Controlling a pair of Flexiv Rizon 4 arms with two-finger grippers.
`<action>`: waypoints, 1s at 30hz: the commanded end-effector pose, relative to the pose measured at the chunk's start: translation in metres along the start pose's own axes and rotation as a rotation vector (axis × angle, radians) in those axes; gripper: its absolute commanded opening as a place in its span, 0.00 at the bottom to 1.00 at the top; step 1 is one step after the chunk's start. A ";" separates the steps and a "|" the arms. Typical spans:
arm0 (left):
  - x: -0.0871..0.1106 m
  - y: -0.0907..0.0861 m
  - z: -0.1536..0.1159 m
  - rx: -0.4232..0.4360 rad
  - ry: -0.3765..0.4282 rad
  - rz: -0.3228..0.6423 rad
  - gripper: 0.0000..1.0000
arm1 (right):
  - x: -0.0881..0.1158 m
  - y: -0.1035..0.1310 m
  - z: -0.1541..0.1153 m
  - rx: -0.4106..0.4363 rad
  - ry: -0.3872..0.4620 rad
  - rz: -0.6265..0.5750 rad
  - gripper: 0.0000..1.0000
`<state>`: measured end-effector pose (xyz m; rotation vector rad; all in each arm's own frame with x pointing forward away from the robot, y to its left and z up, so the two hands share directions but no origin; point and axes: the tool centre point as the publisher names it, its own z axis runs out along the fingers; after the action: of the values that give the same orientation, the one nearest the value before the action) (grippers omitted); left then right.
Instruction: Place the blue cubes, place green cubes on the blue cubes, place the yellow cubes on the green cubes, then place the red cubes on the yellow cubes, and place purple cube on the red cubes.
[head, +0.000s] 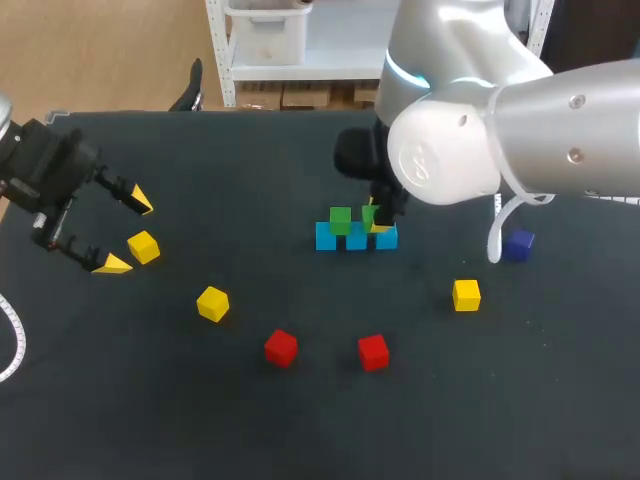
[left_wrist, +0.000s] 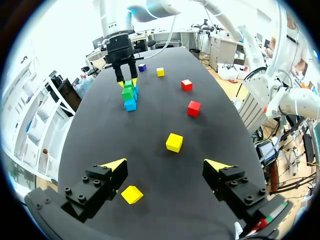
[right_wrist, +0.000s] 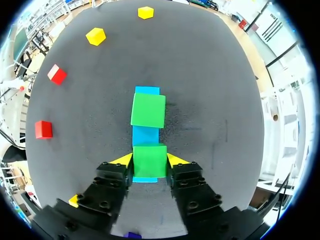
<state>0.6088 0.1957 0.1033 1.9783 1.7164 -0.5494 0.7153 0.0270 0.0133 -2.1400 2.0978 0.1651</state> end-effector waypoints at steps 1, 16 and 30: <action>0.001 0.001 0.000 0.001 -0.002 0.003 1.00 | 0.000 -0.002 0.001 -0.003 -0.003 -0.001 0.49; 0.001 0.001 0.000 0.001 -0.002 0.003 1.00 | 0.000 0.000 -0.004 -0.009 -0.007 0.003 1.00; 0.001 0.001 0.000 0.001 -0.002 0.003 1.00 | 0.031 -0.003 -0.042 0.012 -0.090 0.072 1.00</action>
<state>0.6088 0.1957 0.1033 1.9783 1.7164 -0.5494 0.7253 0.0069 0.0399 -2.0424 2.1463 0.2157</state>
